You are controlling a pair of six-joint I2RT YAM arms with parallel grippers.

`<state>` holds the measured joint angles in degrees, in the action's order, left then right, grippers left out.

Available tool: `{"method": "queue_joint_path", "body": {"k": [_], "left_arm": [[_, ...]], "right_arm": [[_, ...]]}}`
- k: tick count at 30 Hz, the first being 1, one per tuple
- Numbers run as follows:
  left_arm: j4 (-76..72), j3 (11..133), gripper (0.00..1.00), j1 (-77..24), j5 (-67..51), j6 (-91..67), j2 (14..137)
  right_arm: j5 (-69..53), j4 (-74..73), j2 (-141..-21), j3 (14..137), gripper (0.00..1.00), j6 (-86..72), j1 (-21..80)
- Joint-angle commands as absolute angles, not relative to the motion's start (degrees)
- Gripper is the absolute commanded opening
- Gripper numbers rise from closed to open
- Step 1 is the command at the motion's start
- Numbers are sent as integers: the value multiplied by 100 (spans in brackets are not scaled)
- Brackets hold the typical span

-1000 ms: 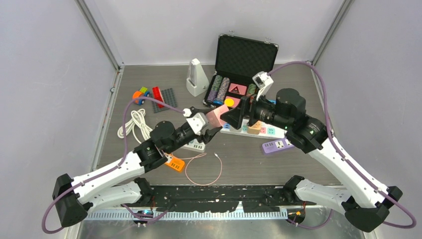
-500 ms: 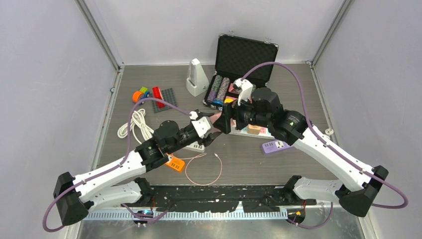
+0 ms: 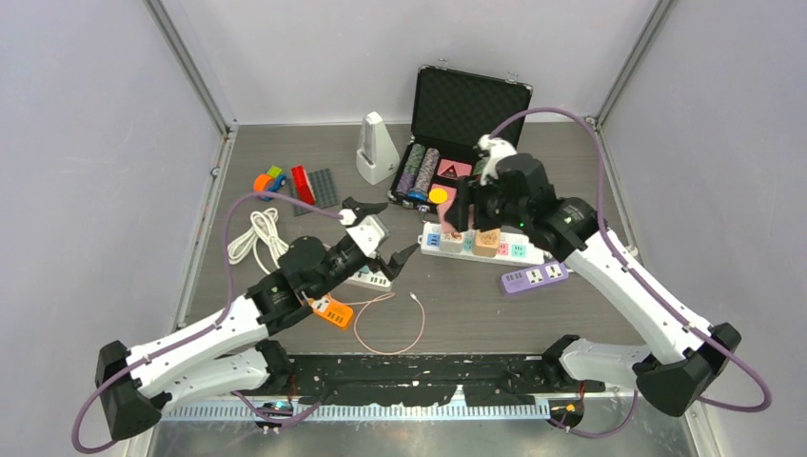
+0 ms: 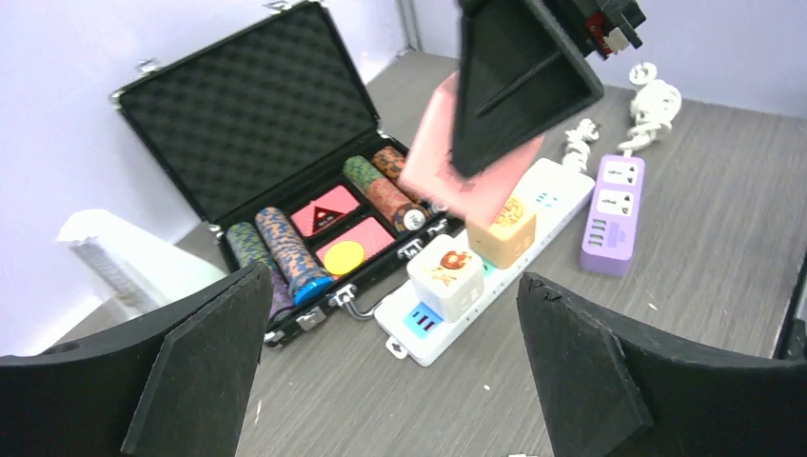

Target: Insert the plug

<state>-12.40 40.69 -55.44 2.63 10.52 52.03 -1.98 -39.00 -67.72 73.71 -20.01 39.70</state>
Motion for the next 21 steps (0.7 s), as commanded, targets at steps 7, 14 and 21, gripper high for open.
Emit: {"method": "queue_joint_path", "body": {"k": [7,14,21], "left_arm": [[-1667,3482,100,-5559,795,771,4384],[-1492,3356,100,-5563,796,817,4205],[-1286,3312,100,-5563,721,993,4114]], "right_arm": [[928,-4333,-6032,6172,5,-1652,1712],[1017,-4024,-6459,5432,5,-1651,1124],[610,-3578,-6928,5178,5,-1449,848]]}}
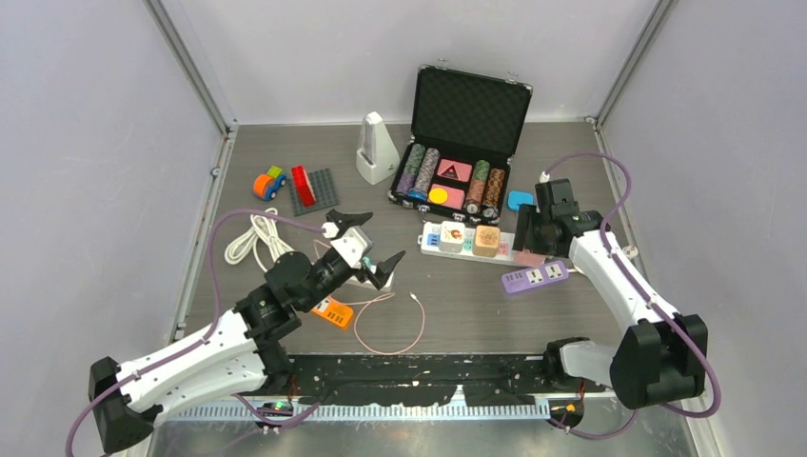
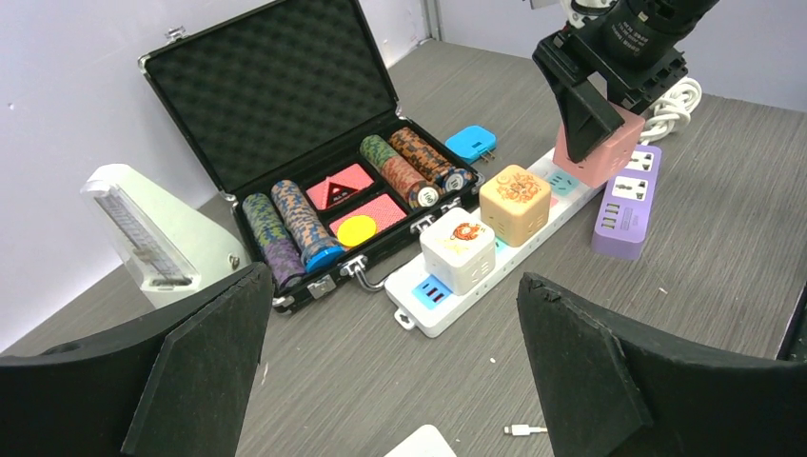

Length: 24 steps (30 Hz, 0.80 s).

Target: Insert the plug

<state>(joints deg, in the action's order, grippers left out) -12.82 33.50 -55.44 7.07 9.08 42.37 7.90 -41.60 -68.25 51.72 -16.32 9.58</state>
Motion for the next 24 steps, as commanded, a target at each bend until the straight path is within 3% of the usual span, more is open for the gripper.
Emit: {"method": "queue_joint_path", "body": {"k": [1,24], "left_arm": [[-1267,3301,100,-5562,721,1013,4101],[-1124,3210,99,-5563,704,1054,3901]], "right_arm": [[569,-3544,-7058,5206,5,-1402,833],[135,-3477,-7959,5479,5,-1001,724]]}}
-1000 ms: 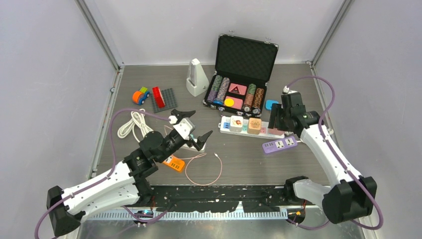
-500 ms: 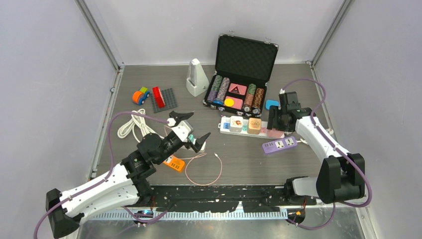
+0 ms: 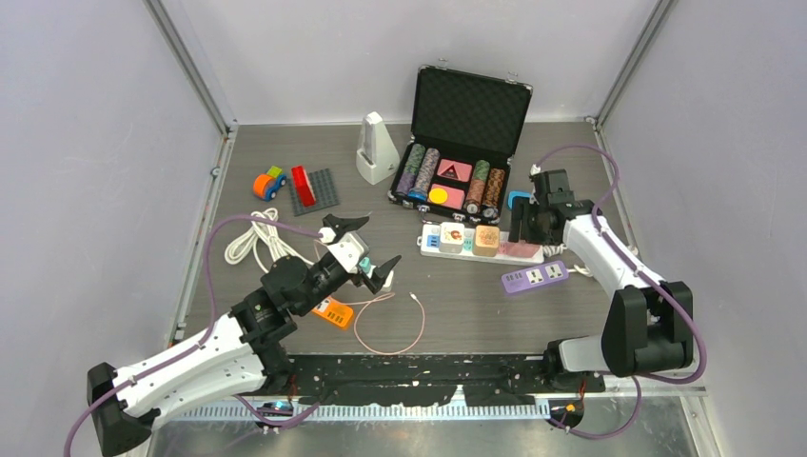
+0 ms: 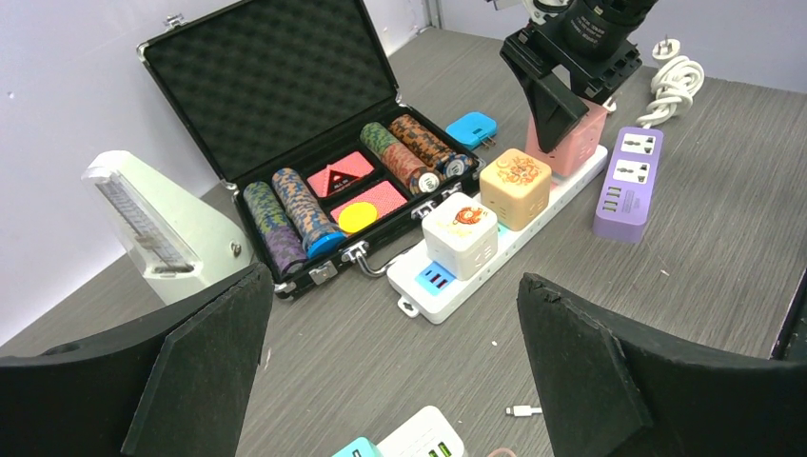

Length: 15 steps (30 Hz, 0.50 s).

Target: Insert the plug

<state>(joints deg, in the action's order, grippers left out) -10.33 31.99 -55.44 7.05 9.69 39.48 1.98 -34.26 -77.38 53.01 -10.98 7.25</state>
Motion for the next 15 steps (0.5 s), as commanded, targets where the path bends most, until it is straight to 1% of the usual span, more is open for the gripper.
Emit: {"method": "queue_joint_path", "body": {"k": [1,9,12,15], "left_arm": [[-1110,3215,100,-5563,711,1050,3902],[-1064,3221,100,-5561,725,1063,3876],[-1046,3212,100,-5562,738,1061,3854],[-1055,3205,100,-5563,728,1071,3851]], "right_arm": [[240,-3537,-8032,5486,5,-997,730],[283,-3754,-8224,5509,5,-846,743],[632,-3943,-8223,5569,5,-800,791],[662,-4168,-8216,5653,5,-752,840]]}}
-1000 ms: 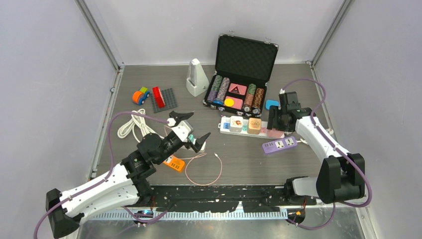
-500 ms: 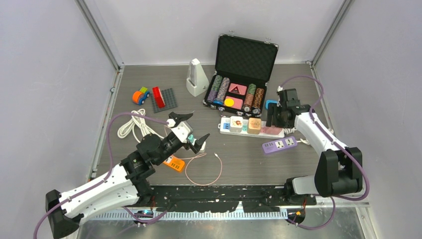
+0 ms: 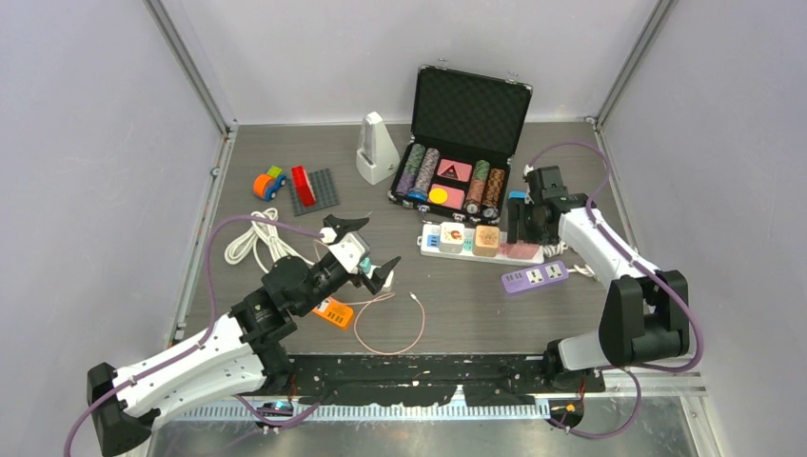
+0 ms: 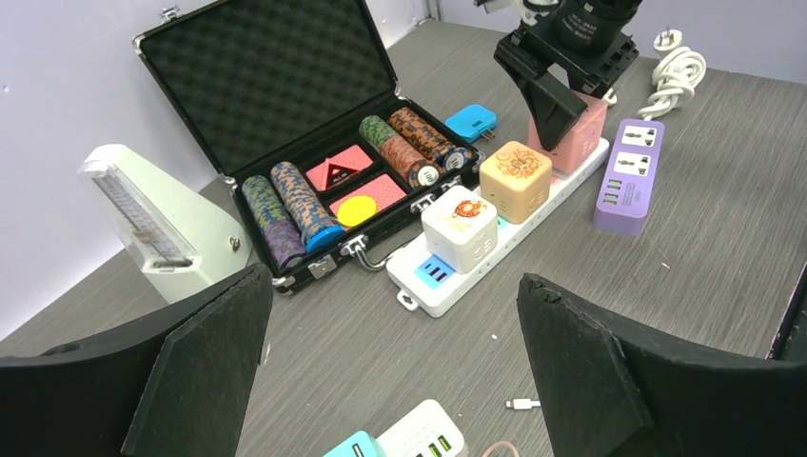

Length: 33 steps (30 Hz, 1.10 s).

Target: Insert the plug

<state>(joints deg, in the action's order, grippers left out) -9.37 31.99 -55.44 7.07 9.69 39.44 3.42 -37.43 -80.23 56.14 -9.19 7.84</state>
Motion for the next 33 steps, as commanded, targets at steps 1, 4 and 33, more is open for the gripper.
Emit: {"method": "queue_joint_path", "body": {"k": [1,4,33], "left_arm": [[-1052,3201,100,-5563,725,1070,3856],[-1041,3201,100,-5563,729,1063,3864],[-1061,3225,100,-5563,976,986,3844]], "right_arm": [[614,-4228,-8206,5661,6,-750,871],[659,-4367,-8208,5702,5,-750,929],[1713,-3661,-7127,5425,76,-2277,1030]]}}
